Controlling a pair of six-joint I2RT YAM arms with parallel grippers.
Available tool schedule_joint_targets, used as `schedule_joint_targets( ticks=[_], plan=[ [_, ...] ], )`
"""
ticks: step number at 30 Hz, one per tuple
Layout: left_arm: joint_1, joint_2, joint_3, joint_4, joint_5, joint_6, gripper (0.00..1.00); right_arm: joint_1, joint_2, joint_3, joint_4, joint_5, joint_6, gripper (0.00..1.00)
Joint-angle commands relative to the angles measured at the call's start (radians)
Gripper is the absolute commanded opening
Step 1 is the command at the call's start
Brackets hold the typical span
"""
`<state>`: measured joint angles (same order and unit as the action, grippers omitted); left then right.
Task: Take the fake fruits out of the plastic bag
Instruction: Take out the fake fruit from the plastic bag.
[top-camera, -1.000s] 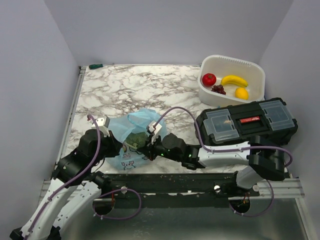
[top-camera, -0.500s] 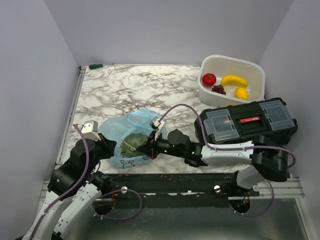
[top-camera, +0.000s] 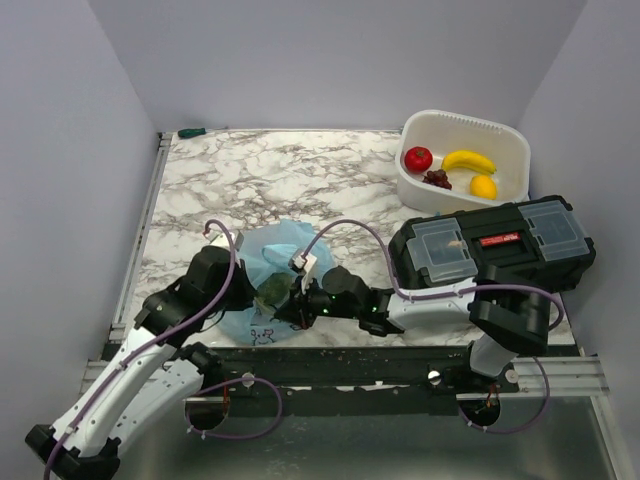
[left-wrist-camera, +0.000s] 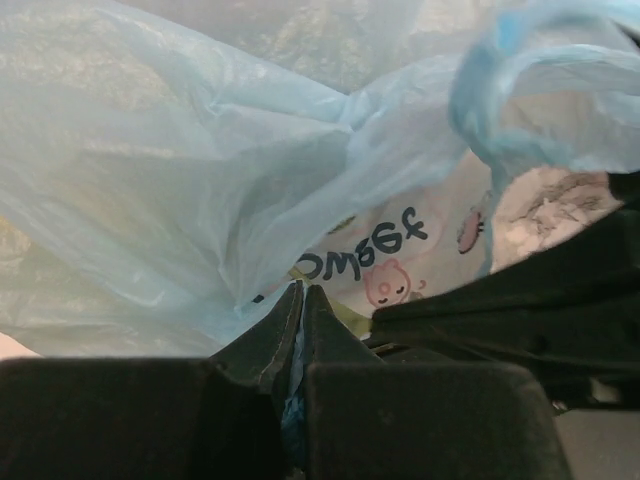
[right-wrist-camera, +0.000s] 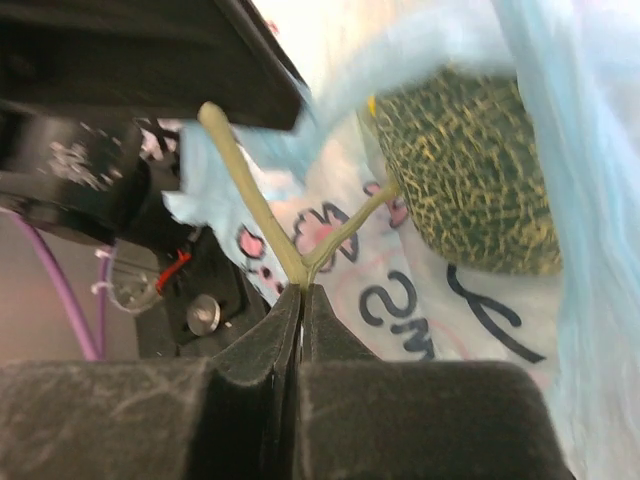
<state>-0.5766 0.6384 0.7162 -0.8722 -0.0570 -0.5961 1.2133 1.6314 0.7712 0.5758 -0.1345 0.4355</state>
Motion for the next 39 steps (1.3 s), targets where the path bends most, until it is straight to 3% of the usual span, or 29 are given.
schedule_joint_targets(
  ticks=[1, 6, 15, 18, 23, 39],
  plan=[
    [-0.01, -0.085, -0.007, 0.018, 0.023, 0.013, 0.0, -0.006, 0.042, -0.022, 0.021, -0.02, -0.038, 0.04],
    [-0.012, -0.074, -0.006, 0.018, 0.02, 0.012, 0.0, -0.005, 0.074, -0.018, 0.056, -0.038, -0.041, 0.16],
    [-0.055, 0.015, -0.006, 0.022, 0.056, 0.022, 0.0, -0.005, 0.152, 0.019, 0.066, -0.014, -0.079, 0.2],
    [-0.082, 0.04, -0.002, 0.016, 0.051, 0.021, 0.0, -0.004, 0.157, 0.025, 0.056, -0.018, -0.106, 0.26],
    [-0.1, 0.038, -0.003, 0.012, 0.025, 0.012, 0.0, -0.005, 0.124, 0.027, 0.008, -0.038, -0.148, 0.38],
    [-0.125, 0.055, -0.003, 0.01, 0.02, 0.01, 0.0, 0.006, 0.096, 0.024, -0.233, 0.1, -0.388, 0.57]
  ],
)
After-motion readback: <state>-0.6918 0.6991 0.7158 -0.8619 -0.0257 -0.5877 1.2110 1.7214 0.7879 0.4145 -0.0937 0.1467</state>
